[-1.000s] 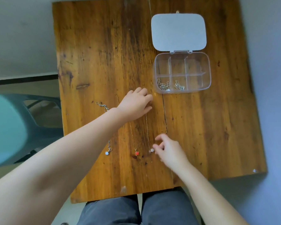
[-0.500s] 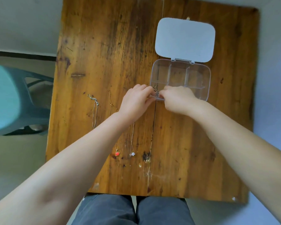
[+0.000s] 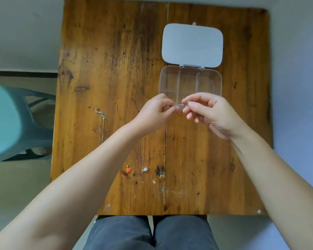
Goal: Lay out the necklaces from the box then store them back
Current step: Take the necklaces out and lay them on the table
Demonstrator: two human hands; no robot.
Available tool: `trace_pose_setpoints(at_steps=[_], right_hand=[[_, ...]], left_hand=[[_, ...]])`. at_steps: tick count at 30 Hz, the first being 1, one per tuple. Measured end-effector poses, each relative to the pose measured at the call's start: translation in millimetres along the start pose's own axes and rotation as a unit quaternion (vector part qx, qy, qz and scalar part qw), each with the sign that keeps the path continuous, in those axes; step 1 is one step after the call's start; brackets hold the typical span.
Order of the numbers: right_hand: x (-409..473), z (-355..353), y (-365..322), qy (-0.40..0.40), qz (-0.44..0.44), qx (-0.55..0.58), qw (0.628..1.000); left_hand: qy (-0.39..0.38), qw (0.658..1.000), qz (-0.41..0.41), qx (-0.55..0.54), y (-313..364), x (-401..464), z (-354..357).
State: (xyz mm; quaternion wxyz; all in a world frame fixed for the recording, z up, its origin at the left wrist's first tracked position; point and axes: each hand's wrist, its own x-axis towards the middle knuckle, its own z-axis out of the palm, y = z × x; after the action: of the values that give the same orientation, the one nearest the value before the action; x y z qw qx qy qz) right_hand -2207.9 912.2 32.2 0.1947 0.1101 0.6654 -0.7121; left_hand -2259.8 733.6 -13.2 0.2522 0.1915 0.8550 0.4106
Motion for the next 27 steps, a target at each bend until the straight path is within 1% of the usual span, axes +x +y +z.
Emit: trace_pose_setpoints(at_steps=[2, 4, 6, 7, 8, 9, 11, 13, 14, 16, 19, 21, 23, 25, 27], right_hand=[[-22, -2, 14, 0.02, 0.028, 0.153, 0.988], [-43, 4, 35, 0.056, 0.054, 0.248, 0.966], [-64, 13, 60, 0.106, 0.073, 0.289, 0.949], [-74, 20, 73, 0.13, 0.088, 0.286, 0.945], [-83, 26, 85, 0.152, 0.106, 0.261, 0.947], [-92, 35, 98, 0.176, 0.132, 0.211, 0.952], [-104, 55, 120, 0.209, 0.191, 0.073, 0.956], [-117, 78, 142, 0.261, 0.238, -0.001, 0.936], [-117, 86, 148, 0.273, 0.243, -0.019, 0.931], [-116, 101, 158, 0.296, 0.248, -0.053, 0.921], [-112, 114, 163, 0.323, 0.238, -0.118, 0.908], [-111, 115, 164, 0.307, 0.232, -0.181, 0.905], [-110, 107, 158, 0.271, 0.226, -0.239, 0.905], [-103, 89, 144, 0.253, 0.205, -0.256, 0.91], [-85, 66, 121, 0.261, 0.155, -0.264, 0.916]], left_hand=[[-0.035, 0.999, -0.025, -0.013, -7, -2, -8], [-0.083, 0.996, -0.042, -0.009, -18, -6, -18], [-0.146, 0.988, -0.053, -0.007, -27, -7, -25], [-0.173, 0.983, -0.058, -0.005, -31, -7, -28], [-0.192, 0.979, -0.065, -0.001, -33, -5, -29], [-0.207, 0.976, -0.071, 0.003, -35, -5, -31], [-0.221, 0.971, -0.088, 0.002, -37, -2, -30], [-0.249, 0.964, -0.092, 0.01, -35, 4, -19], [-0.243, 0.965, -0.097, 0.005, -34, 7, -14], [-0.228, 0.969, -0.1, 0.003, -30, 10, -2], [-0.195, 0.975, -0.076, 0.073, -23, 12, 23], [-0.156, 0.979, -0.056, 0.121, -23, 10, 35], [-0.12, 0.981, -0.037, 0.149, -22, 6, 37], [-0.086, 0.977, 0.003, 0.193, -23, 1, 35], [-0.041, 0.969, 0.057, 0.236, -25, -5, 30]])
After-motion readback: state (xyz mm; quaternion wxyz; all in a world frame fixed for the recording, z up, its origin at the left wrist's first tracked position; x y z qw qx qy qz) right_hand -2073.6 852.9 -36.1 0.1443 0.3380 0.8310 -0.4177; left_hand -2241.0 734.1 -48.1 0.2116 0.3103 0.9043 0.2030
